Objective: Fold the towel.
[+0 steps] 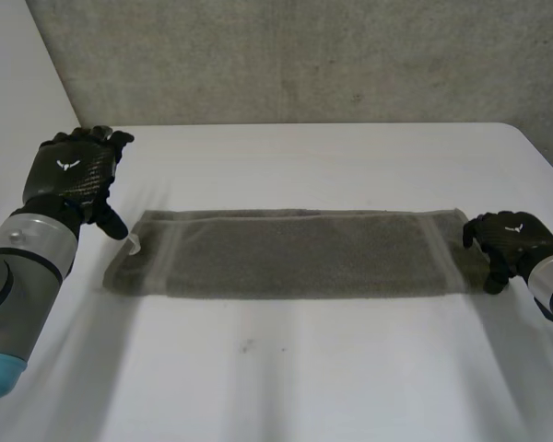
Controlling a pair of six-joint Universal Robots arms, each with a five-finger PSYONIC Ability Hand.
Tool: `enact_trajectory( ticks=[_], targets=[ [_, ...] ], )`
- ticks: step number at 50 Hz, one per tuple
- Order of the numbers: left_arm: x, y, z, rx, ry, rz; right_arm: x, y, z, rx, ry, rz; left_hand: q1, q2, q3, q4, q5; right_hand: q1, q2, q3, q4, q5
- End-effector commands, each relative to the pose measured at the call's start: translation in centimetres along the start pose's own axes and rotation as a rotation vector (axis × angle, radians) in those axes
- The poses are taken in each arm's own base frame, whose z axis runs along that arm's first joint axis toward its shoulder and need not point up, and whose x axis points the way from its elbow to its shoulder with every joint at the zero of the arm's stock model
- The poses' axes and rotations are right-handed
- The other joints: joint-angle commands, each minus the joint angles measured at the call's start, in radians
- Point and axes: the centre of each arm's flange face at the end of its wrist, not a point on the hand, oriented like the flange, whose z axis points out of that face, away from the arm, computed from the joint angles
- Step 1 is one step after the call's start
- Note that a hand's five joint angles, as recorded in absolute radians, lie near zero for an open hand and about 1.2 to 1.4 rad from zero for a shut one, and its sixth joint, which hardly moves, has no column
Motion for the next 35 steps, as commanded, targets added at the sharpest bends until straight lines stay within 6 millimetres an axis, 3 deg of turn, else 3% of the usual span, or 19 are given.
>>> enact_trajectory(
  ticks=[1,4,7,8,9,11,15,17,20,22,23,25,26,27,28,30,32,34,35],
  targets=[
    [-0.1,0.2,0.0,-0.006,-0.002,-0.008,0.0,1.9,1.3,-0.052,-0.007,-0.011,-0.01,0.008,0.005,0.005,-0.027,0.042,0.041,0.03,0.032,0.055],
    [0.0,0.3,0.0,-0.01,-0.001,-0.008,0.1,2.1,1.4,-0.054,-0.005,-0.015,-0.01,0.008,0.005,0.005,-0.027,0.051,0.05,0.039,0.041,0.064],
    [-0.1,0.5,-0.1,-0.017,-0.003,-0.008,0.1,2.4,1.8,-0.048,-0.001,-0.021,-0.01,0.008,0.005,0.005,-0.027,0.239,0.237,0.227,0.229,0.252],
    [-0.1,0.5,-0.1,-0.017,-0.003,-0.008,0.2,2.4,2.1,-0.043,0.004,-0.023,-0.01,0.008,0.005,0.005,-0.027,0.387,0.386,0.375,0.377,0.4],
    [-0.1,0.6,-0.1,-0.018,-0.003,-0.008,0.3,2.5,2.3,-0.035,0.01,-0.027,-0.01,0.008,0.005,0.005,-0.027,0.726,0.724,0.713,0.716,0.739],
    [0.0,0.6,-0.1,-0.02,-0.001,-0.008,0.6,2.4,2.5,-0.026,0.023,-0.03,-0.01,0.008,0.005,0.005,-0.027,0.888,0.887,0.876,0.878,0.901],
    [-0.1,0.6,-0.2,-0.02,-0.003,-0.008,2.1,2.3,2.8,-0.027,0.088,-0.028,-0.01,0.008,0.005,0.005,-0.027,0.889,0.888,0.877,0.88,0.903],
    [-0.1,0.6,-0.2,-0.018,-0.003,-0.009,4.4,2.2,2.6,-0.046,0.196,-0.028,-0.01,0.008,0.005,0.005,-0.027,0.889,0.888,0.877,0.88,0.903],
    [-0.1,0.5,-0.2,-0.017,-0.003,-0.008,5.9,1.9,2.5,-0.05,0.256,-0.029,-0.01,0.008,0.005,0.005,-0.027,0.889,0.888,0.877,0.88,0.903],
    [-0.2,0.5,-0.2,-0.014,-0.007,-0.008,8.6,1.8,2.4,-0.059,0.338,-0.048,-0.01,0.008,0.005,0.005,-0.027,0.889,0.888,0.877,0.88,0.903],
    [-0.2,0.5,-0.2,-0.014,-0.007,-0.008,8.7,1.8,2.4,-0.059,0.338,-0.048,-0.01,0.008,0.005,0.005,-0.027,0.889,0.888,0.877,0.88,0.903],
    [-0.3,0.4,-0.2,-0.013,-0.009,-0.008,12.3,2.3,2.2,-0.085,0.422,-0.094,-0.01,0.008,0.005,0.005,-0.027,0.889,0.888,0.877,0.88,0.903],
    [-0.3,0.4,-0.2,-0.013,-0.009,-0.008,12.4,2.3,2.2,-0.085,0.422,-0.094,-0.01,0.008,0.005,0.005,-0.027,0.889,0.888,0.877,0.88,0.903],
    [-0.3,0.5,-0.2,-0.015,-0.008,-0.008,14.4,2.6,2.0,-0.103,0.472,-0.127,-0.01,0.008,0.005,0.005,-0.027,0.889,0.888,0.877,0.88,0.903],
    [-0.3,0.5,-0.2,-0.015,-0.008,-0.008,14.4,2.6,2.0,-0.103,0.473,-0.127,-0.01,0.008,0.005,0.005,-0.027,0.889,0.888,0.877,0.88,0.903],
    [-0.3,0.5,-0.1,-0.015,-0.01,-0.008,16.5,2.2,1.6,-0.113,0.525,-0.205,-0.01,0.008,0.005,0.005,-0.027,0.889,0.888,0.877,0.88,0.903],
    [-0.3,0.5,-0.1,-0.015,-0.011,-0.008,16.6,1.9,1.7,-0.109,0.526,-0.233,-0.01,0.008,0.005,0.005,-0.027,0.889,0.888,0.877,0.88,0.903],
    [-0.3,0.5,-0.1,-0.015,-0.011,-0.008,16.0,-0.3,1.7,-0.043,0.526,-0.246,-0.01,0.008,0.005,0.005,-0.027,0.889,0.888,0.877,0.88,0.903],
    [-0.3,0.5,-0.1,-0.015,-0.011,-0.008,16.0,-0.3,1.7,-0.042,0.526,-0.246,-0.01,0.008,0.005,0.005,-0.027,0.889,0.888,0.877,0.88,0.903]
  ],
)
